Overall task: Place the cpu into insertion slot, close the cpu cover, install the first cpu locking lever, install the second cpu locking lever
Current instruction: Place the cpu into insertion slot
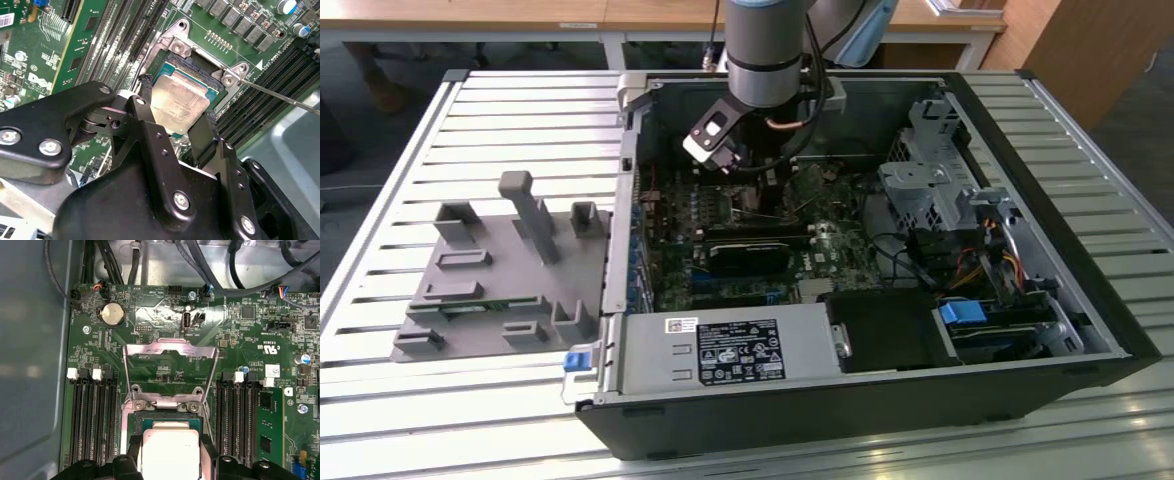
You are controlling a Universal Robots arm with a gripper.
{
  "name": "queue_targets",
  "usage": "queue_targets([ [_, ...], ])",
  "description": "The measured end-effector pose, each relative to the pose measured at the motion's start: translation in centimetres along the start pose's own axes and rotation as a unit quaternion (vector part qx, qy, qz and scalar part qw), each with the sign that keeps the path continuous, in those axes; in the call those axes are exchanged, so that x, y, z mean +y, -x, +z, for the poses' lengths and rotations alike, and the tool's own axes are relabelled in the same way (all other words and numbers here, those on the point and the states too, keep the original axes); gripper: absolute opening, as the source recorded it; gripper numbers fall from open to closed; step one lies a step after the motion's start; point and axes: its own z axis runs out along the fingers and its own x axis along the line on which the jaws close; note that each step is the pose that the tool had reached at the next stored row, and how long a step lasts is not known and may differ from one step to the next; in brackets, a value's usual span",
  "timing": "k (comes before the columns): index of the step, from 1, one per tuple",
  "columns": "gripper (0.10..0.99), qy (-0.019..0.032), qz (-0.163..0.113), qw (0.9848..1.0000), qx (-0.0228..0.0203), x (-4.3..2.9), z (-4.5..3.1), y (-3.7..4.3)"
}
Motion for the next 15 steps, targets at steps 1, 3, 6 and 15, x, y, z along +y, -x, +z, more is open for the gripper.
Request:
queue_targets([
  [1, 0.541, 0.0000, 0.000, 1.0000, -0.0001, -0.01, 0.06, -0.05],
  [3, 0.541, 0.0000, 0.000, 1.0000, -0.0002, -0.01, 0.13, -0.07],
  [6, 0.541, 0.0001, 0.000, 1.0000, -0.0002, -0.03, 0.27, -0.07],
  [15, 0.541, 0.0001, 0.002, 1.0000, -0.0003, -0.06, 0.79, -0.20],
])
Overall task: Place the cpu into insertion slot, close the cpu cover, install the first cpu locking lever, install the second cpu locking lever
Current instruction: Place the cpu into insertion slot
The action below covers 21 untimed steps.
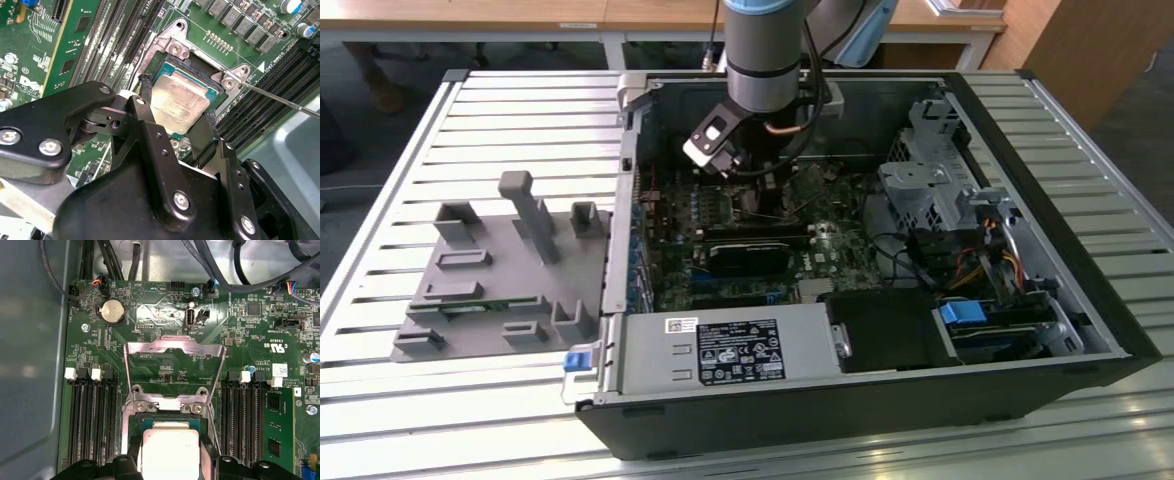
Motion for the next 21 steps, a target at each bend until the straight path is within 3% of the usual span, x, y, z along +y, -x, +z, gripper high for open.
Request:
queue_targets([
  [14, 0.541, 0.0000, 0.001, 1.0000, -0.0003, -0.04, 0.43, -0.10],
  [16, 0.553, 0.0000, 0.001, 1.0000, -0.0003, -0.04, 0.43, -0.10],
  [17, 0.612, 0.0000, 0.001, 1.0000, -0.0003, -0.04, 0.43, -0.10],
  [21, 0.612, 0.0000, 0.001, 1.0000, 0.0002, -0.04, 0.43, -0.12],
])
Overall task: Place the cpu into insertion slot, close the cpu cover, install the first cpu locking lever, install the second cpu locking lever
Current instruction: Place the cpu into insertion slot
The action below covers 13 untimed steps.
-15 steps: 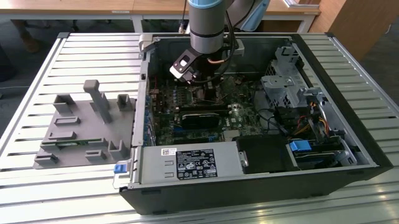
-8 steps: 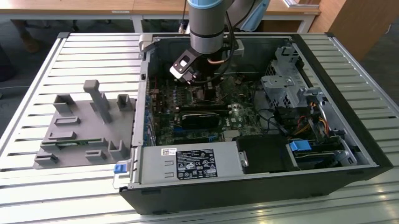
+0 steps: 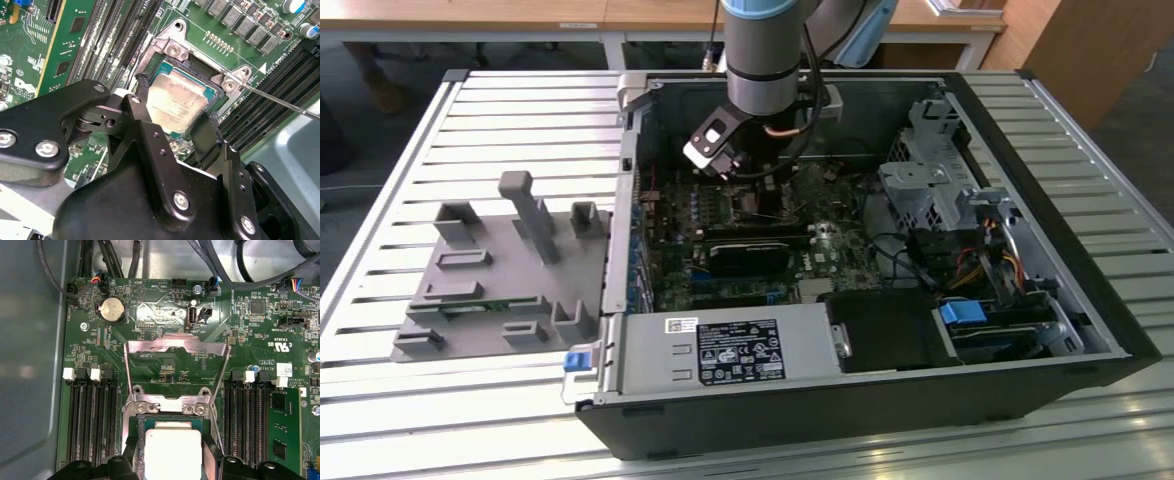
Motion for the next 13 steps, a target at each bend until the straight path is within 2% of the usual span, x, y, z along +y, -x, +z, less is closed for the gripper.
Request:
queue_targets([
  [6, 0.612, 0.0000, 0.003, 1.0000, 0.0055, -0.02, 0.00, -0.08],
  [9, 0.612, -0.0001, 0.003, 1.0000, 0.0059, -0.01, -0.13, -0.09],
  [13, 0.612, 0.0000, 0.003, 1.0000, 0.0060, 0.09, -1.32, -0.10],
])
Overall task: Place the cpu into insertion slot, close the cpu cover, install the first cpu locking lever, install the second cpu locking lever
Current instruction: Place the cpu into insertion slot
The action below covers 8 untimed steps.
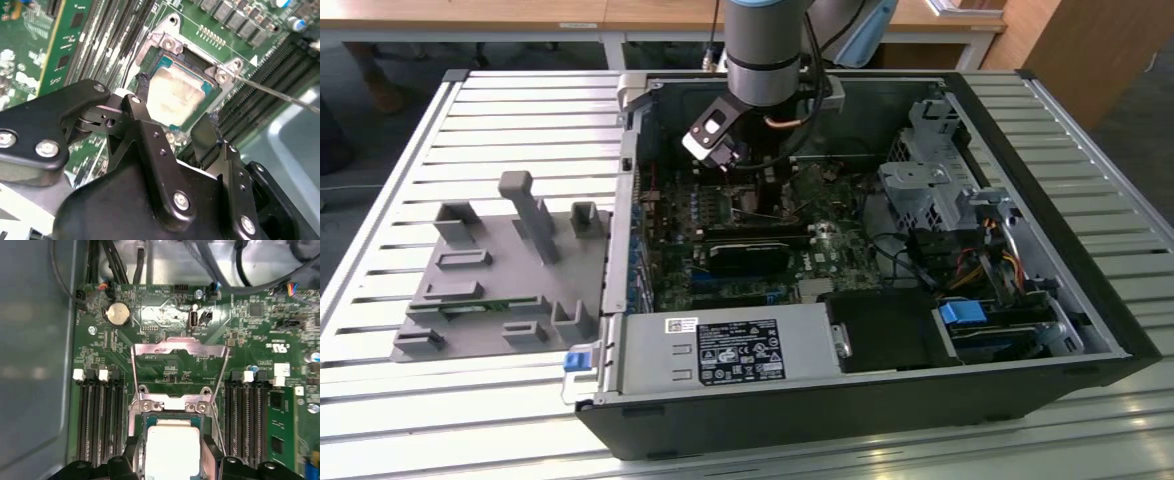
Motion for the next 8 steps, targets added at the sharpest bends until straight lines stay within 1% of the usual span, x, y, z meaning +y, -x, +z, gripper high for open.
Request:
queue_targets([
  [2, 0.612, -0.0001, 0.000, 1.0000, 0.0000, 0.04, -0.53, -0.01],
  [5, 0.596, 0.0000, 0.000, 1.0000, 0.0001, 0.07, -0.75, 0.06],
  [7, 0.471, -0.0001, 0.000, 1.0000, 0.0001, 0.07, -0.82, 0.17],
  [8, 0.471, -0.0004, 0.000, 1.0000, 0.0000, 0.07, -0.87, 0.22],
])
